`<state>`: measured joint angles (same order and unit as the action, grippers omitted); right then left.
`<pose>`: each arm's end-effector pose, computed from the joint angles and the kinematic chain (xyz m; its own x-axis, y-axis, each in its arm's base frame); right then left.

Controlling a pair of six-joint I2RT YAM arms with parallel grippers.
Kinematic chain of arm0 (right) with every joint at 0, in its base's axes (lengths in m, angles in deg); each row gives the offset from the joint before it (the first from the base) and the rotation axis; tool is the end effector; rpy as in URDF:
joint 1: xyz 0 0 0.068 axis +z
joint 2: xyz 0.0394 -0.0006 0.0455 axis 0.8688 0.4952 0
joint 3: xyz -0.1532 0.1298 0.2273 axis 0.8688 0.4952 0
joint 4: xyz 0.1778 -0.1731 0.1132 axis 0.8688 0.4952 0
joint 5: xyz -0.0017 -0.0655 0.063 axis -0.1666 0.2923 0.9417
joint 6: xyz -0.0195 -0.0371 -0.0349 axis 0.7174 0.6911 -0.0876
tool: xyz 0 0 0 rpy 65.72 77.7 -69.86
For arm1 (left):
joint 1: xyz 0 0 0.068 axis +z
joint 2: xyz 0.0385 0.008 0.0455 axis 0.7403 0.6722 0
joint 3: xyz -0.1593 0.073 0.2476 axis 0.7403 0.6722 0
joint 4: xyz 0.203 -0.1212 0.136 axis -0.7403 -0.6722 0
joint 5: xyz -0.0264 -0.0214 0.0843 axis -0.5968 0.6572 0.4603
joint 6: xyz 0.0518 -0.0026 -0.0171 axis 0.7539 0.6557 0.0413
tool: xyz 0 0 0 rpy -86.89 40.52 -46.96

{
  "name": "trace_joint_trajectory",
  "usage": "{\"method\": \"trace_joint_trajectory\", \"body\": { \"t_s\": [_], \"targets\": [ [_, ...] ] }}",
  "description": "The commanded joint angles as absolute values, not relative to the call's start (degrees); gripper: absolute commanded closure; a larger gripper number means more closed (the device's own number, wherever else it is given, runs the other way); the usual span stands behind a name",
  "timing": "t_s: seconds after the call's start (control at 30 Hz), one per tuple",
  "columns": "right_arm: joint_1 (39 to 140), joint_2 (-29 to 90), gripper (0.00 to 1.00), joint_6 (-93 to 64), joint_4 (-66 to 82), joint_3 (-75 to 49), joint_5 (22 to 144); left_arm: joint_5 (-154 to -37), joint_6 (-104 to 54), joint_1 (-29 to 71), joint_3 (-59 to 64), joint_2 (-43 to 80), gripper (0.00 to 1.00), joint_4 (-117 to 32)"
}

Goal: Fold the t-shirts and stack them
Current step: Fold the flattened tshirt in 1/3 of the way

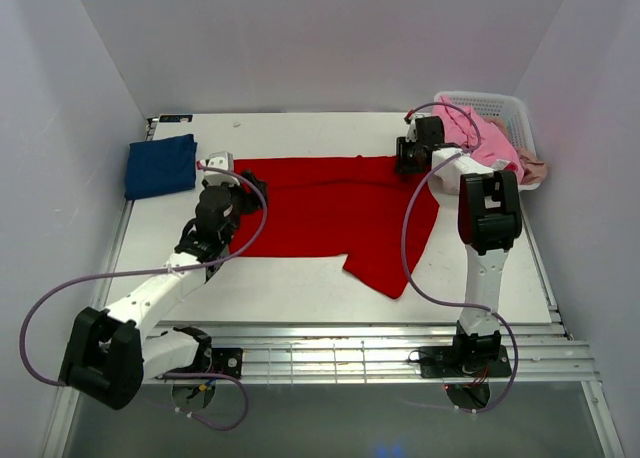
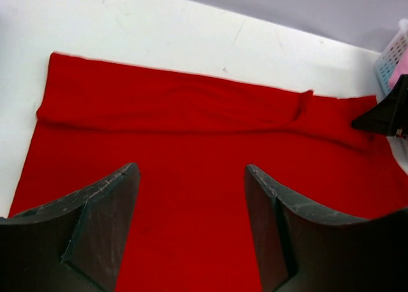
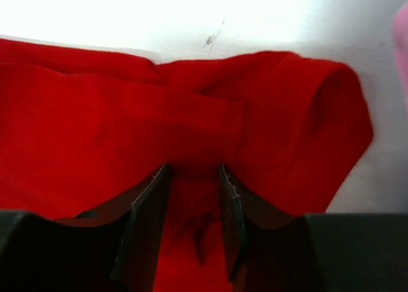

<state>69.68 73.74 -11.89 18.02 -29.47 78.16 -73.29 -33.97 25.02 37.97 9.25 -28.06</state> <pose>0.5093 0.0860 0.1980 -0.6811 -0.0400 -0.7311 -0.1552 0.9837 0.0908 0.2441 -0.0928 0.2861 -0.2450 -0.2715 -0.9307 0.0743 0.9519 -0.2972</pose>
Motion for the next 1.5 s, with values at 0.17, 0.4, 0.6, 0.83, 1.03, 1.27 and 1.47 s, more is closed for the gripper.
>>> {"method": "trace_joint_trajectory", "body": {
  "t_s": [0.17,0.4,0.6,0.83,1.03,1.27,1.47],
  "targets": [
    [68.9,77.1,0.57,-11.5,17.6,-35.3,78.4,-70.0,-34.3,24.7,42.5,-4.7,0.23,-34.4],
    [68.8,79.4,0.56,-11.5,17.6,-36.9,79.3,-70.7,-37.0,24.7,42.0,-5.1,0.24,-37.5],
    [68.5,81.8,0.56,-11.2,18.4,-40.3,79.7,-70.1,-37.4,24.7,43.1,-6.8,0.24,-39.3],
    [68.5,82.1,0.91,-10.8,18.8,-41.0,80.9,-69.9,-37.6,24.7,43.2,-6.6,0.24,-39.3],
    [68.5,79.3,0.92,-10.7,17.6,-39.4,83.6,-69.9,-39.9,24.7,44.6,-6.5,0.24,-40.3],
    [68.5,68.4,0.92,-10.3,16.8,-31.2,85.4,-71.5,-42.2,24.7,46.6,-5.0,0.24,-37.7],
    [68.8,63.2,0.92,-11.9,16.7,-24.0,88.1,-74.0,-42.0,24.7,45.3,-1.0,0.24,-36.8]
  ]
}}
